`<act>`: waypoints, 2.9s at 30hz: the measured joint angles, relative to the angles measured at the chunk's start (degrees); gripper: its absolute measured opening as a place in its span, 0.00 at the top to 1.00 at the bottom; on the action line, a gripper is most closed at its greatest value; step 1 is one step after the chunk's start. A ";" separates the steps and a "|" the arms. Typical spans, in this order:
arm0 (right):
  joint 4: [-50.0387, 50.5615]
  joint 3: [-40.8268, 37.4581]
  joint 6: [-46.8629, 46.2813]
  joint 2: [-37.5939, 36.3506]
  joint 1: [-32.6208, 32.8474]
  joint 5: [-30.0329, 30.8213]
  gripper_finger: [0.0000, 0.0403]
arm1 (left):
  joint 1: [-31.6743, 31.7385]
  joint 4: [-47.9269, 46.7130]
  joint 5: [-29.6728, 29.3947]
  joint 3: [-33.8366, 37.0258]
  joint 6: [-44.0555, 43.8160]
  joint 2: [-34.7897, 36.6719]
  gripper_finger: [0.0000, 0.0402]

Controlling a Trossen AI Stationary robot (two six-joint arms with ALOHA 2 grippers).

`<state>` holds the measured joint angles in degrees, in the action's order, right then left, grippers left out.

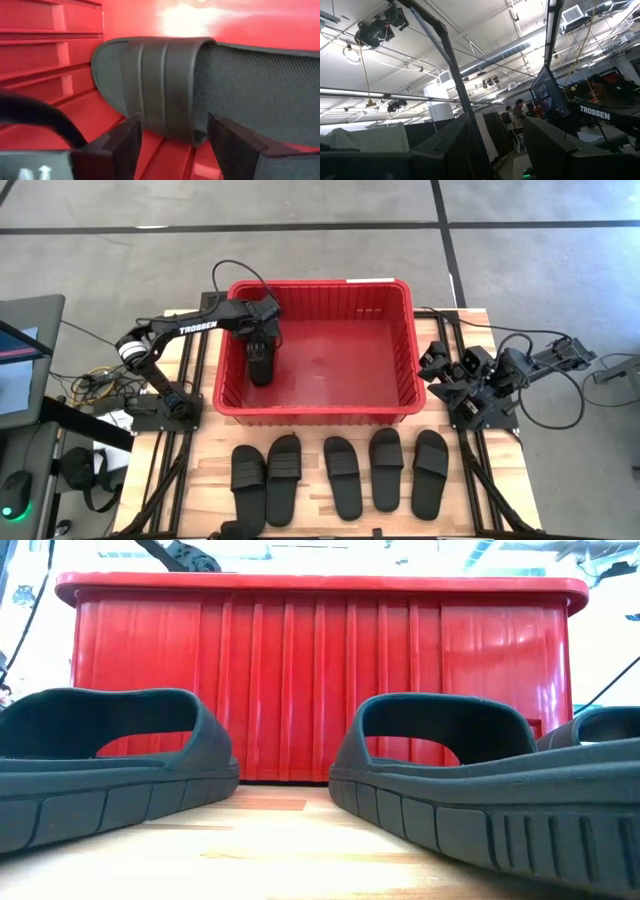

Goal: Pick and place slides into bin
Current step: Put the black slides into the red bin

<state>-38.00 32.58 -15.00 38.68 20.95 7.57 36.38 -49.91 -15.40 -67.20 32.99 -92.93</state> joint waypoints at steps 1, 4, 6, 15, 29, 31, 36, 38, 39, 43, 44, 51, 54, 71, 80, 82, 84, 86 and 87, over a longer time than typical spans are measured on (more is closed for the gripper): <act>0.00 0.00 0.00 0.00 0.00 0.00 0.57 | 0.00 -0.44 0.00 0.00 0.19 0.40 0.47; 0.04 0.00 0.00 0.00 0.00 -0.02 0.57 | -0.07 -0.98 0.86 0.00 0.22 2.36 0.47; 0.22 0.00 0.00 -0.02 0.00 -0.02 0.57 | -0.18 -1.12 2.04 0.00 0.17 4.31 0.47; 1.18 0.00 0.04 -0.02 0.00 -0.05 0.57 | -4.74 -8.60 2.49 -6.76 -5.34 15.52 0.47; 2.01 -0.02 0.02 -0.11 0.00 -0.50 0.57 | -35.41 -21.48 -4.31 -16.45 -39.64 27.71 0.48; 2.01 0.00 0.00 -0.11 0.00 -1.11 0.57 | -41.58 -23.42 -5.23 -16.17 -45.81 27.05 0.48; 1.99 0.00 0.00 -0.11 0.00 -2.95 0.57 | -55.01 -24.80 -9.02 -16.09 -58.65 22.84 0.48; 1.99 -0.02 -0.03 -0.11 0.00 -3.07 0.57 | -59.04 -24.81 -9.31 -16.09 -62.73 20.70 0.48; 1.97 0.00 -0.21 -0.11 0.00 -3.15 0.57 | -60.73 -24.81 -9.30 -16.09 -64.81 19.55 0.48; 1.97 0.00 -1.09 -0.12 0.00 -3.24 0.57 | -67.07 -24.91 -8.08 -16.37 -72.84 14.62 0.48; 1.97 -0.01 -1.09 -0.18 0.00 -3.31 0.57 | -68.49 -24.91 -7.72 -16.83 -74.50 13.20 0.48; 2.35 -0.02 -1.13 -2.17 0.00 -5.39 0.57 | -76.24 -26.84 -6.38 -24.21 -83.57 3.10 0.48; 2.52 0.00 -1.10 -3.23 0.00 -6.66 0.57 | -78.68 -28.89 -6.40 -28.48 -85.86 -1.60 0.48; 9.71 -0.02 -1.11 -7.67 0.02 -9.09 0.57 | -87.32 -33.48 -5.30 -37.68 -93.96 -21.67 0.48; 9.72 0.00 -1.51 -7.67 0.02 -9.25 0.57 | -88.49 -36.78 -4.14 -37.66 -94.47 -28.78 0.48; 9.72 -0.01 -1.51 -7.67 0.02 -9.25 0.57 | -88.50 -38.12 -4.32 -37.66 -94.93 -29.78 0.48; 9.72 0.00 -1.51 -7.67 0.00 -9.25 0.57 | -88.52 -38.54 -5.34 -37.58 -95.85 -30.61 0.48; 9.70 -0.02 -1.51 -7.67 0.01 -9.25 0.57 | -88.52 -38.28 -6.09 -36.91 -96.85 -31.40 0.48; 9.70 0.00 -1.51 -7.67 0.02 -9.25 0.57 | -88.52 -38.06 -5.92 -36.46 -97.16 -31.81 0.48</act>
<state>-28.29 32.58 -16.51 31.00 20.97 -1.67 -52.14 -87.97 -21.32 -103.66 -64.17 -124.74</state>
